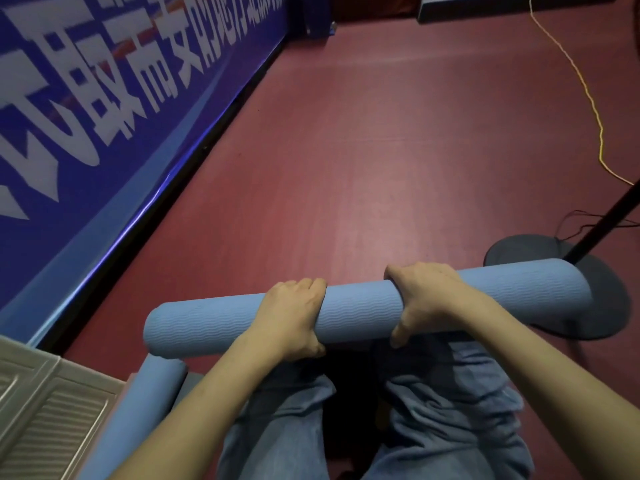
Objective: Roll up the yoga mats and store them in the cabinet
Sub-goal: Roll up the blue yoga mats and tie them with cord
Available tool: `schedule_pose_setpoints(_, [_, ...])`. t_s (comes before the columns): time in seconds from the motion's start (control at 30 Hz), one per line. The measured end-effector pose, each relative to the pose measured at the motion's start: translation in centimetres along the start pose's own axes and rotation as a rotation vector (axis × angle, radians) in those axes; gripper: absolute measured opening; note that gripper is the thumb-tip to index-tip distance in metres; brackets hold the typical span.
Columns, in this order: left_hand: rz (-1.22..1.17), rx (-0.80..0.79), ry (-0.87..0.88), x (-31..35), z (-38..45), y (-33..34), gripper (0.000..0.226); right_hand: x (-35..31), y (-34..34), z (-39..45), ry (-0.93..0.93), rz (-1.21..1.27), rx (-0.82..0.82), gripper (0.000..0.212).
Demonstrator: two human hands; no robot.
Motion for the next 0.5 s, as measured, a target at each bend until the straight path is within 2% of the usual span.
schedule_pose_setpoints(0.27, [-0.08, -0.123, 0.056, 1.4, -6.2, -0.9, 0.061, -2.2, 0.6, -6.7, -0.047, -0.075, -0.097, 0.083])
schedule_pose_setpoints(0.37, [-0.111, -0.22, 0.074, 2.4, -8.7, 0.0, 0.064, -3.1, 1.9, -9.1, -0.084, -0.065, -0.166, 0.084])
schedule_pose_setpoints(0.5, [-0.084, -0.26, 0.065, 2.6, -9.9, 0.5, 0.068, -3.6, 3.0, -10.0, -0.11, -0.061, -0.163, 0.084])
Point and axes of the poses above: each hand's wrist, its own z-axis towards the middle knuckle, its own y-axis out of the palm, x = y × z, the point moved 4 cm from there along z, towards the middle knuckle, and after that the axes turned 9 degrees about -x, right-handed, at the moved point
